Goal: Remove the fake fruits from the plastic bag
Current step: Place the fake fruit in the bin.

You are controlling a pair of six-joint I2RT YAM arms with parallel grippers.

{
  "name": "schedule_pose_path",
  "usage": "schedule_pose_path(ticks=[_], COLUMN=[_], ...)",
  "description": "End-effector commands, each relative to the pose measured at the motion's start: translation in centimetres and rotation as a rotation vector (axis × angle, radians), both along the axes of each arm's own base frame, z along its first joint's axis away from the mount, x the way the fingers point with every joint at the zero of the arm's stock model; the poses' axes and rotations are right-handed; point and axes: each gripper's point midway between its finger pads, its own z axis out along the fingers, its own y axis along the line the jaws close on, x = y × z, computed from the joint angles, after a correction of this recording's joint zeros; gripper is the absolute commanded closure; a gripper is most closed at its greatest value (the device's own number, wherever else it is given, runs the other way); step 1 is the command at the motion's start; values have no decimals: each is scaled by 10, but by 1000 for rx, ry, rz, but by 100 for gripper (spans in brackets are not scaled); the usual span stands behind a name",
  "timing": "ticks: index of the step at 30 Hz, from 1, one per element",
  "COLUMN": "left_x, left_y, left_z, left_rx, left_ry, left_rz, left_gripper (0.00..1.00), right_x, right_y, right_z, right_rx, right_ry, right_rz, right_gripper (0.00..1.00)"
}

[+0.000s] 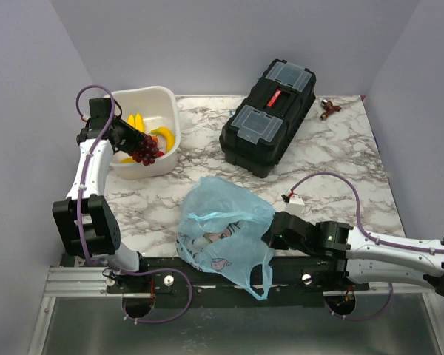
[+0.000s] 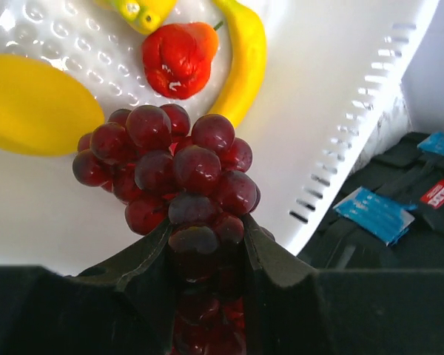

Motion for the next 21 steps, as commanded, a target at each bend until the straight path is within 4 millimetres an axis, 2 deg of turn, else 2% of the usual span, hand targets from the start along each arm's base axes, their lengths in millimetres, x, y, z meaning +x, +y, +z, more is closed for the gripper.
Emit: schedule_pose_path(ticks=[1, 9, 12, 14, 18, 19, 21], left_x=[24, 45, 51, 52, 47, 45, 40], left_y=[9, 28, 29, 27, 27, 25, 21], left_z=[18, 5, 1, -2, 0, 2, 7], left_rx=[-82, -159, -169, -187, -185, -185, -192], left_ry=[-56, -18, -4, 1, -3, -12, -28], left_rz=[35, 52, 29, 13, 8, 2, -15], left_gripper=[95, 82, 67, 51, 28, 19, 16], right_x=[-3, -5, -4, -3, -3, -2, 0], right_y=[-1, 5, 4, 6, 13, 13, 14], right_z=[6, 4, 2, 5, 11, 11, 12], right_rx=[35, 51, 27, 27, 38, 32, 23], right_ry=[15, 29, 24, 25, 23, 18, 12], right_rz=[-6, 6, 6, 5, 26, 27, 23], right_gripper=[99, 99, 99, 99, 99, 99, 100])
